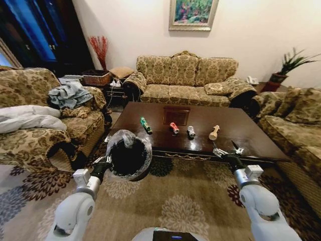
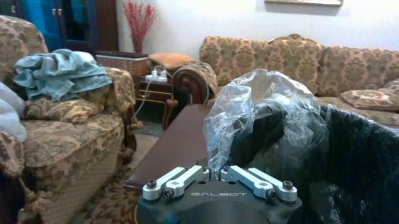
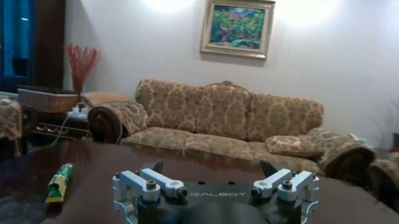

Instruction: Move to the front of the table and place the trash on the table into the trash bin.

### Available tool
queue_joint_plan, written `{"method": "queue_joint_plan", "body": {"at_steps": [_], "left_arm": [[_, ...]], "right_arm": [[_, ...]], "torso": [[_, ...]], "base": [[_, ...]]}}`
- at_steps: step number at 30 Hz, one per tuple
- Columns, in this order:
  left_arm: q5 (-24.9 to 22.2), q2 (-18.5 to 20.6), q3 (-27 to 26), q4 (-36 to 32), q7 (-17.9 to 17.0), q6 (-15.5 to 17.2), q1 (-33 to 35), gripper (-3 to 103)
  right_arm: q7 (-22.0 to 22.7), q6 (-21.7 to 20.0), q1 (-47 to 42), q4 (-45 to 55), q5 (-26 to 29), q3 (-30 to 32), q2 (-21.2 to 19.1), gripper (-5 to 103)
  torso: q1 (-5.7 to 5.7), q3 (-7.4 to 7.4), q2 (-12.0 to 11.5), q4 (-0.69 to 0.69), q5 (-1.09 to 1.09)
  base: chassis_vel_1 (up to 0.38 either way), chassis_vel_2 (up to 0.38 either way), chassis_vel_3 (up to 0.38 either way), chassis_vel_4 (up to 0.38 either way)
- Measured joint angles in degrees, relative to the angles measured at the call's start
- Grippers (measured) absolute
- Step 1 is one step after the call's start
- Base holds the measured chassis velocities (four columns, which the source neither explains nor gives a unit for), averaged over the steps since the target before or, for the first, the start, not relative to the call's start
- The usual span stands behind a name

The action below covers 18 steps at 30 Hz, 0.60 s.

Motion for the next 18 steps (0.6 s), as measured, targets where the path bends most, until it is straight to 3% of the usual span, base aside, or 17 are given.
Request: {"method": "queue_joint_plan", "body": {"at_steps": [18], "left_arm": [[0.28, 0.55, 0.28, 1.81, 0.43, -1.42, -1.18, 4]], "right_arm": [[-0.47, -0.70, 0.75, -1.19, -0.38, -1.34, 1.15, 100]], "torso": [[-0.04, -0.04, -0.06, 0.03, 0.00]], "base": [[-0.014, 0.217, 0.210, -0.009]]}}
